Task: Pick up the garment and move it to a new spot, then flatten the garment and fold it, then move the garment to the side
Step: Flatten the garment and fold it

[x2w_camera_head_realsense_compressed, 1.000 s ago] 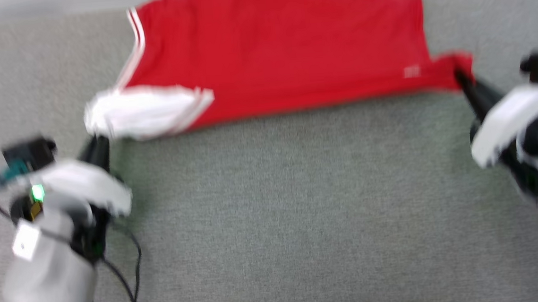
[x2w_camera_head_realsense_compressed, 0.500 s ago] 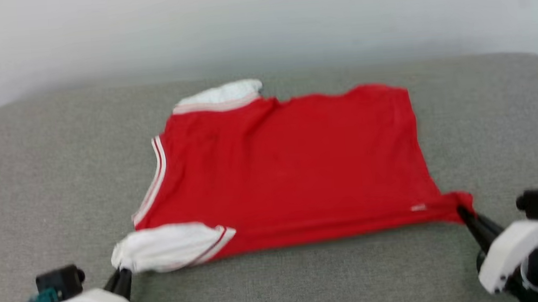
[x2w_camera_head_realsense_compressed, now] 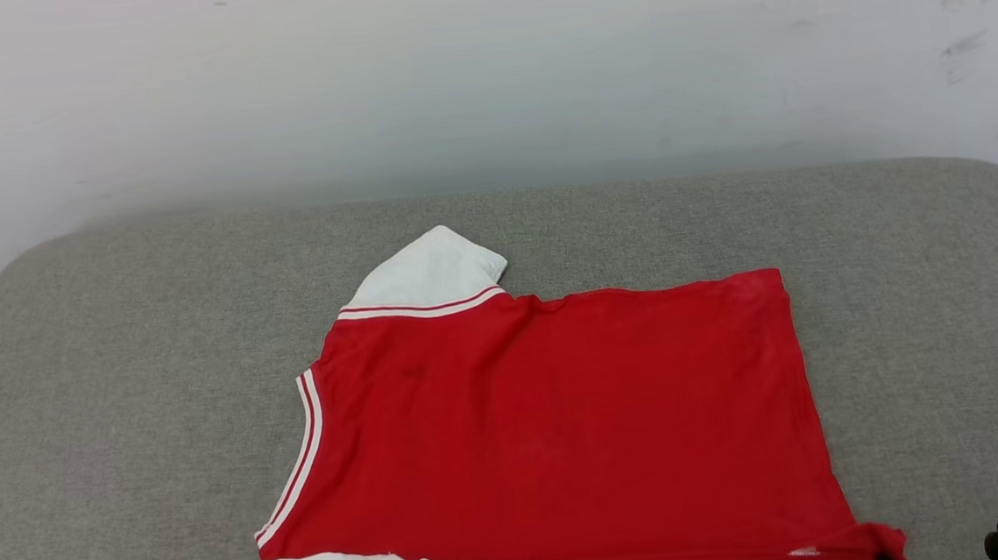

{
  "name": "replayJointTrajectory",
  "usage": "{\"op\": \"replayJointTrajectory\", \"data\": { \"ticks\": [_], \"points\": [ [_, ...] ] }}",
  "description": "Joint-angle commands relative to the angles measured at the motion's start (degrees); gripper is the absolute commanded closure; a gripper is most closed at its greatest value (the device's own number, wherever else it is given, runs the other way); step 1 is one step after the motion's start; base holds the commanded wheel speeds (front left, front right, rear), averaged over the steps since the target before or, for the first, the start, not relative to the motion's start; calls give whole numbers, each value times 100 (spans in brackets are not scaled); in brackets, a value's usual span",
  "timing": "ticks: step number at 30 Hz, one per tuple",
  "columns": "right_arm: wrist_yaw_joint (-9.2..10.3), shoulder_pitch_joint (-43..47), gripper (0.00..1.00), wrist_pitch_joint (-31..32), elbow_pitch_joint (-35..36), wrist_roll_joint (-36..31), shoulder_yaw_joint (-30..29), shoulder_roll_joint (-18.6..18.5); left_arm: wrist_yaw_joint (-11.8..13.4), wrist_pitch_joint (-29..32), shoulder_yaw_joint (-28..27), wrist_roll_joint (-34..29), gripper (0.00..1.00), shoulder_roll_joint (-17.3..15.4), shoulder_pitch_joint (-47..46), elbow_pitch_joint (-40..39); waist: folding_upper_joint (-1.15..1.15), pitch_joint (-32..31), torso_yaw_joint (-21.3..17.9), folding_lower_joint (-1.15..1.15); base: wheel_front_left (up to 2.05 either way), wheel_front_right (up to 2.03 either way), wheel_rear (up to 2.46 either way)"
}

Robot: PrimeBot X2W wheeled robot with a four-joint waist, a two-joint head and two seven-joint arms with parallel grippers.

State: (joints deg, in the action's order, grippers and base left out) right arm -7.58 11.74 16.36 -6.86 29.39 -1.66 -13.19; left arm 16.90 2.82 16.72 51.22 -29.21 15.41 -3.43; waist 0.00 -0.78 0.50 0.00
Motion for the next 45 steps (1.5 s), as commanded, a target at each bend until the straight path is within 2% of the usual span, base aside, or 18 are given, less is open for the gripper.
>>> {"op": "replayJointTrajectory", "data": {
  "ticks": [1, 7, 16, 32, 41, 42, 43, 44, 45],
  "points": [
    [15, 189, 100, 84, 176, -114, -159, 89, 93, 15, -67, 8, 100, -102, 116, -91, 0, 4, -1, 0, 0, 0, 0],
    [15, 432, 100, 468, 735, -435, -392, 438, 126, 77, -41, -76, 100, -204, 23, -383, 0, 99, -42, 0, 0, 0, 0],
    [15, -318, 100, 541, 823, -590, -164, 311, -90, 111, 102, -325, 100, -252, -814, -193, 0, 380, -158, 0, 0, 0, 0],
    [13, -1785, 100, -29, -505, -366, 565, -57, -764, -33, 455, -391, 100, 179, -2218, 1135, 0, 1292, -127, 0, 0, 0, 0],
    [14, -2073, 100, -339, -1387, -235, 931, -190, -1132, 117, 728, -296, 100, 398, -2519, 1914, 0, 1381, -111, 0, 0, 0, 0],
    [15, -2089, 82, -400, -1448, -201, 925, -189, -1134, 79, 723, -303, 100, 406, -2545, 1960, 0, 1364, -107, 0, 0, 0, 0],
    [15, -2085, 51, -393, -1522, -170, 956, -179, -1122, 63, 705, -297, 98, 410, -2566, 2004, 0, 1336, -103, 0, 0, 0, 0],
    [15, -2078, 0, -381, -1575, -142, 1004, -175, -1100, 45, 682, -290, 71, 408, -2587, 2042, 0, 1299, -103, 0, 0, 0, 0],
    [15, -2108, 0, -521, -1553, -154, 1025, -198, -1081, 12, 650, -271, 41, 410, -2602, 2070, 0, 1262, -99, 0, 0, 0, 0]
  ]
}}
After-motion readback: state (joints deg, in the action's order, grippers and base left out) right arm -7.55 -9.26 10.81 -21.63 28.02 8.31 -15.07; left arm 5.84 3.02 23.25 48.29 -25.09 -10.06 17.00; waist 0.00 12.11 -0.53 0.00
